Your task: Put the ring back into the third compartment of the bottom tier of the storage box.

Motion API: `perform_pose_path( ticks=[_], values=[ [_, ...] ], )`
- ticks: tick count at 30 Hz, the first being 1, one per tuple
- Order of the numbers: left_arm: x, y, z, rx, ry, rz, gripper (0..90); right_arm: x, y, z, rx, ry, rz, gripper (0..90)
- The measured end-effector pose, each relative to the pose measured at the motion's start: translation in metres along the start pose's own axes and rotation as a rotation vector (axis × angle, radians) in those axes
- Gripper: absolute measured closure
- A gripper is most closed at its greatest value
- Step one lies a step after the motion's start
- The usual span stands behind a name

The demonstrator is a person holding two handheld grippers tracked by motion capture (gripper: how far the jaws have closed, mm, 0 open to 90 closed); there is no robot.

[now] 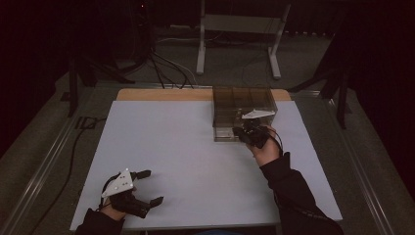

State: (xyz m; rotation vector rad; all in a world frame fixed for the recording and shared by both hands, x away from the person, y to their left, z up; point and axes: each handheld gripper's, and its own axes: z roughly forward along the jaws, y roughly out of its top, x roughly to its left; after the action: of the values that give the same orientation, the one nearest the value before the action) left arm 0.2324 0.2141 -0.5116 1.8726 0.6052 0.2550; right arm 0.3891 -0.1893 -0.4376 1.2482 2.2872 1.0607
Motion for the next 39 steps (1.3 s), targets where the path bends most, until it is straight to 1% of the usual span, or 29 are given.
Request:
perform_pose_path(
  ticks=[3, 8, 15, 20, 22, 24, 27, 36, 39],
  values=[
    [0.0, 0.0, 0.0, -0.001, 0.0, -0.003, 0.4, -0.003, 0.0, -0.003, -0.004, -0.008, -0.002, 86.7],
    [0.0, 0.0, 0.0, 0.0, 0.0, -0.003, 0.4, -0.008, 0.001, -0.006, -0.009, -0.017, 0.008, 86.7],
    [0.0, 0.0, 0.0, 0.001, 0.001, -0.001, 0.4, -0.022, -0.002, -0.012, -0.011, -0.04, 0.032, 86.7],
    [0.0, 0.0, 0.0, 0.001, 0.002, -0.002, 0.4, -0.027, -0.002, -0.014, -0.014, -0.044, 0.042, 86.7],
    [0.0, 0.0, 0.0, 0.002, 0.001, -0.001, 0.4, -0.031, -0.002, -0.017, -0.021, -0.047, 0.057, 86.7],
    [0.0, 0.0, 0.0, 0.002, 0.002, 0.001, 0.4, -0.034, -0.002, -0.019, -0.026, -0.056, 0.057, 86.7],
    [0.0, 0.0, 0.0, 0.002, 0.002, 0.0, 0.4, -0.041, -0.002, -0.022, -0.029, -0.069, 0.07, 86.7],
    [0.0, 0.0, 0.0, 0.001, 0.002, -0.001, 0.4, -0.06, -0.004, -0.026, -0.023, -0.114, 0.097, 86.8],
    [0.0, 0.0, 0.0, 0.0, 0.003, -0.001, 0.4, -0.068, -0.006, -0.028, -0.021, -0.126, 0.117, 86.7]
  ],
)
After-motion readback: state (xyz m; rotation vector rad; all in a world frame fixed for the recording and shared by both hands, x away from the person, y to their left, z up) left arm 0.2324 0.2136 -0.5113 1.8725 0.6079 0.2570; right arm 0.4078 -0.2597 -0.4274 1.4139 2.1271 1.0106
